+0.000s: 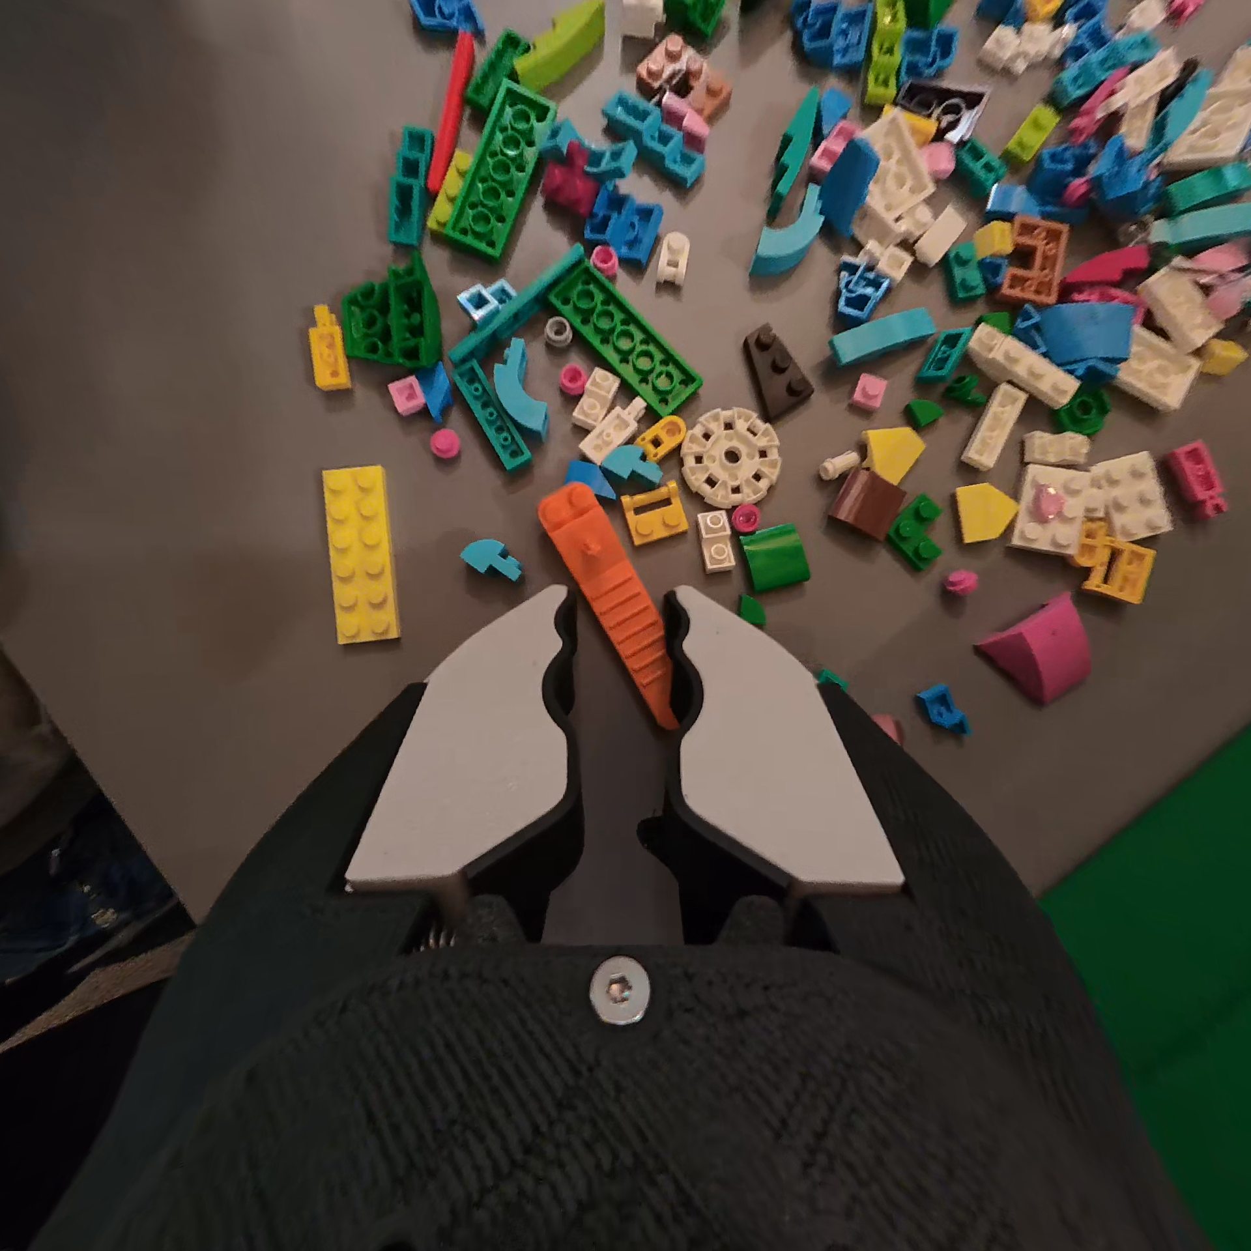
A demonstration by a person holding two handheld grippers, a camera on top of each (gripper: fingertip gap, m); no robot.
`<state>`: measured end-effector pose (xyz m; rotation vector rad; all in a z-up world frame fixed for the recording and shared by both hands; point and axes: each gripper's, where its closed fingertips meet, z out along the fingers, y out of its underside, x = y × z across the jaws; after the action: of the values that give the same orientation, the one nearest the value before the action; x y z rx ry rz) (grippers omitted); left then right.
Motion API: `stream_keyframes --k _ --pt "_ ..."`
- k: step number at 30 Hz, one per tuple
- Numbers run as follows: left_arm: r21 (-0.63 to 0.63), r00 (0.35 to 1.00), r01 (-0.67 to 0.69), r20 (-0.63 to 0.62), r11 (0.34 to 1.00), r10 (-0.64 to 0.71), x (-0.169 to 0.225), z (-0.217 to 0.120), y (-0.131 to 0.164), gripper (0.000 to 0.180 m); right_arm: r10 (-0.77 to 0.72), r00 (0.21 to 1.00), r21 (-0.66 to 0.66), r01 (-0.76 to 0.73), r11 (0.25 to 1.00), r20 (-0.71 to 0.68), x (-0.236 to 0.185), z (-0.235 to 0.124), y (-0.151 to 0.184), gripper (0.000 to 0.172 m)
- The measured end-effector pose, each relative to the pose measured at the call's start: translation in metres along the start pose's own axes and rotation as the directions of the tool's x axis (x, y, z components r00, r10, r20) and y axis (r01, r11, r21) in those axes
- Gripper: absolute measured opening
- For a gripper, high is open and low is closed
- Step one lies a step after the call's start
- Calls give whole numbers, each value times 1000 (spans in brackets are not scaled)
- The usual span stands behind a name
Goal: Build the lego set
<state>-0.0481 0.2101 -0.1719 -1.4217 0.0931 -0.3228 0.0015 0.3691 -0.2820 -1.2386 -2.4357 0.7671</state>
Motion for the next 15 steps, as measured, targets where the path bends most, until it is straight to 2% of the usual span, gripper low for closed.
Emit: stream_keyframes --k 3,5,8,11,15 --pt "1 1000 4 0 1000 -4 0 0 0 8 26 999 -37 -25 999 37 -4 0 2 17" --pt "1 1000 4 -1 1000 -4 0 0 0 8 37 999 -54 -36 998 14 -2 -1 3 16" --pt "1 1000 3 -1 1000 -3 1 1 0 8 90 985 -40 -97 994 -146 19 -13 5 16" --pt "1 1000 4 -1 1000 -4 1 1 0 8 241 895 -56 -282 958 -375 48 -30 21 16" --pt "2 1000 5 -1 1000 -5 2 1 0 8 284 820 -119 -389 914 -497 52 -34 39 16"
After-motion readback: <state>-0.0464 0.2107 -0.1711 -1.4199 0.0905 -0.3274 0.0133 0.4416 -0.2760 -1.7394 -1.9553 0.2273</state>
